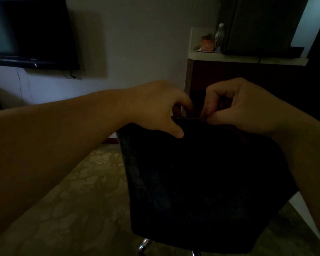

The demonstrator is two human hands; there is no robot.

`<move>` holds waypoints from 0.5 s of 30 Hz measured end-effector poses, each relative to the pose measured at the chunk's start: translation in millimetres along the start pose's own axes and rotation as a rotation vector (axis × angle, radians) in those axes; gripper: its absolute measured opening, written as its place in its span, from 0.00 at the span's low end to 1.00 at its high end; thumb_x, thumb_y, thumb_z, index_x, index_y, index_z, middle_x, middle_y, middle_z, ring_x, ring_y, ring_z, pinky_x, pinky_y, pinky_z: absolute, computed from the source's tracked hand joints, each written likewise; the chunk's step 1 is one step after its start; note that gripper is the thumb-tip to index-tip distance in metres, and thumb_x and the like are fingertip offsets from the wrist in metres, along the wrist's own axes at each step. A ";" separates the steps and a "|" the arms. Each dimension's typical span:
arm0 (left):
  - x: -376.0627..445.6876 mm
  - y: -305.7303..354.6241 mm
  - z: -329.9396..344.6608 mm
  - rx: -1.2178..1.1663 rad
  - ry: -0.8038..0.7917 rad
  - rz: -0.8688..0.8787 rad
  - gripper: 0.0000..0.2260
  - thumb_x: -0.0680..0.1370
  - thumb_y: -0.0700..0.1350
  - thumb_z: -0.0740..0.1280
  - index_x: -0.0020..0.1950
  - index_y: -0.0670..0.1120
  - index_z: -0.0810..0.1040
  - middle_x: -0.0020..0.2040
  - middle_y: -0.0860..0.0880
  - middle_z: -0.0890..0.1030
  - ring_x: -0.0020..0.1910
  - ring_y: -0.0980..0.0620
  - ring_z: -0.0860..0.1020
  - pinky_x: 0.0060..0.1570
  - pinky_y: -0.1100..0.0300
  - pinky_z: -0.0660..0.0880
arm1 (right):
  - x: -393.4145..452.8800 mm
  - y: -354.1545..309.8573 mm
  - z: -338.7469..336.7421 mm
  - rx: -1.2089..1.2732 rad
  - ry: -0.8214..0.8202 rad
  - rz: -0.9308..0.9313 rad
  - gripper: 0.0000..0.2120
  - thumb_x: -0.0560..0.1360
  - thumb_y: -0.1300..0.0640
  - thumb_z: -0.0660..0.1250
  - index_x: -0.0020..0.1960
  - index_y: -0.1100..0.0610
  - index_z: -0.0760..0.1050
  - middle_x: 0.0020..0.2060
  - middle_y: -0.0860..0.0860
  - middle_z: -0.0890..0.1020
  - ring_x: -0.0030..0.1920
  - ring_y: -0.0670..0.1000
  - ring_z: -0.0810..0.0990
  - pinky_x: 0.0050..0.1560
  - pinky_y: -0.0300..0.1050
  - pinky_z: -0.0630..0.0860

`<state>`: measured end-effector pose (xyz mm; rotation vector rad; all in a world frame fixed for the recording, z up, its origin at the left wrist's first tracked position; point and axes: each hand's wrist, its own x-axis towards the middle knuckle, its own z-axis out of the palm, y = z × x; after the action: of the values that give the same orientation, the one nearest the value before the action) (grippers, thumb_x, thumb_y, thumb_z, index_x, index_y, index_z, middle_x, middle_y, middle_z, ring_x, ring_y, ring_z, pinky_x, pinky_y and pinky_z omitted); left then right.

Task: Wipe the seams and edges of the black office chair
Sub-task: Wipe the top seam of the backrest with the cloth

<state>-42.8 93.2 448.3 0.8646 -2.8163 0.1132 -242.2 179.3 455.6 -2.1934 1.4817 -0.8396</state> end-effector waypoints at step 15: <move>-20.0 -18.8 -2.0 -0.052 -0.007 -0.089 0.26 0.69 0.58 0.78 0.66 0.63 0.77 0.41 0.62 0.82 0.43 0.67 0.79 0.43 0.70 0.70 | 5.4 0.2 10.6 -0.119 0.040 -0.098 0.12 0.70 0.66 0.71 0.34 0.52 0.76 0.35 0.51 0.82 0.35 0.50 0.81 0.35 0.46 0.78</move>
<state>-15.7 88.9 446.5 0.9781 -2.7682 0.0235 -233.9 173.9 448.9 -2.3659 1.4883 -0.8518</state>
